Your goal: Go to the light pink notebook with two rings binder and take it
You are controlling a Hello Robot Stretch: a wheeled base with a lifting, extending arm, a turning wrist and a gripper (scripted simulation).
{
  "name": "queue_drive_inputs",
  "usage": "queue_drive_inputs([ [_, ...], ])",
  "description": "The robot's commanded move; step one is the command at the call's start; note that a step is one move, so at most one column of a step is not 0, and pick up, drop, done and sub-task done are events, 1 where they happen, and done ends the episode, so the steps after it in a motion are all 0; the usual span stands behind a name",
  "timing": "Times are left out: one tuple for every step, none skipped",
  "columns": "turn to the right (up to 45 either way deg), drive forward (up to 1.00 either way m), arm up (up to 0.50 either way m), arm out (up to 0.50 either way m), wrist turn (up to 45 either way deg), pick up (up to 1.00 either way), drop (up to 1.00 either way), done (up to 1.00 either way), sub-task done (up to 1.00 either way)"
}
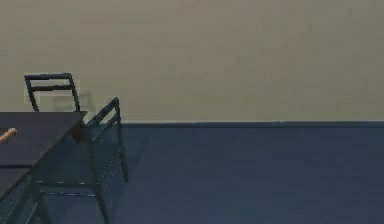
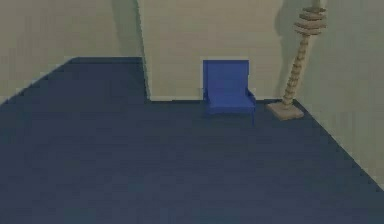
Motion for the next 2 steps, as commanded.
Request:
queue_drive_inputs([
  [0.0, 1.00, 0.00, 0.00, 0.0, 0.00, 0.00, 0.00, 0.00],
  [-3.0, 0.00, 0.00, 0.00, 0.0, 0.00, 0.00, 0.00, 0.00],
])
